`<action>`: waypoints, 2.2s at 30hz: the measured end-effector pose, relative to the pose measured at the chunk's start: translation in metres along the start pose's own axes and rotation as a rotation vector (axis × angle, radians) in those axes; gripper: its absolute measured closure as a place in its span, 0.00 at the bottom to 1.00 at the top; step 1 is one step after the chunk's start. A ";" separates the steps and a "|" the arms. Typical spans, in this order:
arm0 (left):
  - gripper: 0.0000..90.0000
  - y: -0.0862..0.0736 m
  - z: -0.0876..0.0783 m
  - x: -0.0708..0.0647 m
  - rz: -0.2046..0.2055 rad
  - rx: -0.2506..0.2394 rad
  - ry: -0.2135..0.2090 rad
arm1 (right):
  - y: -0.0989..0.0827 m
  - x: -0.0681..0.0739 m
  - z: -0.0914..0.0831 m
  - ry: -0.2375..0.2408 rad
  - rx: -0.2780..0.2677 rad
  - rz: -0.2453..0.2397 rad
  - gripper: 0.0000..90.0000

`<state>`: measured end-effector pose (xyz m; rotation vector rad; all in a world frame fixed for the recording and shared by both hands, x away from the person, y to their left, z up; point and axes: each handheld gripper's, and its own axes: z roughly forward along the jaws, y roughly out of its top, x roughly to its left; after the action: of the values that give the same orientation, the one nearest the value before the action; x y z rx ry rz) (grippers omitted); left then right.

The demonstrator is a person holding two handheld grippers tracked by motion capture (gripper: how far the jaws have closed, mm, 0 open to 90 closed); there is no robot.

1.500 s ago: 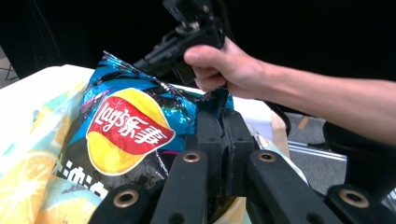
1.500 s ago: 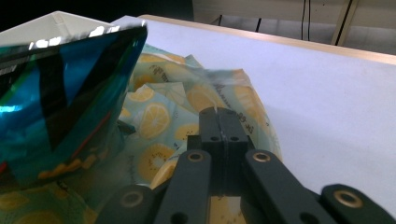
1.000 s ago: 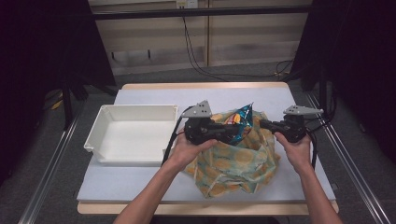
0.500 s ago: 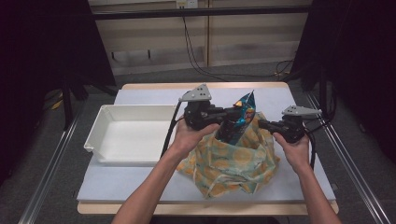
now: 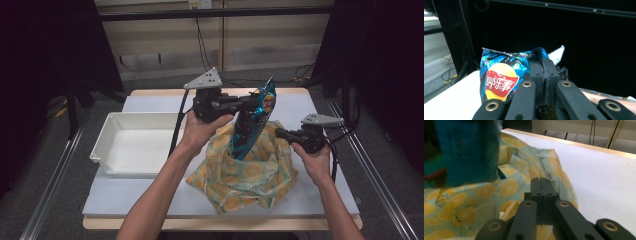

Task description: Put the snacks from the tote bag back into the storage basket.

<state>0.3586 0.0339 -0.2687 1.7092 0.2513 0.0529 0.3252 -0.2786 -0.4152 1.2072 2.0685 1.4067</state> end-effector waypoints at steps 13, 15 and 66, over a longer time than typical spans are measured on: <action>0.98 0.029 -0.041 0.007 0.015 -0.055 0.059 | -0.003 -0.004 0.003 -0.017 0.005 0.007 1.00; 0.99 0.032 -0.048 0.009 0.022 -0.051 0.074 | -0.005 -0.005 0.002 -0.018 0.001 0.010 1.00; 0.99 0.018 -0.178 0.045 -0.010 -0.046 0.365 | -0.071 0.070 -0.090 -0.022 -0.050 0.003 0.25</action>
<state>0.3728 0.2136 -0.2283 1.6450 0.5251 0.3625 0.1913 -0.2837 -0.4274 1.2010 2.0052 1.4314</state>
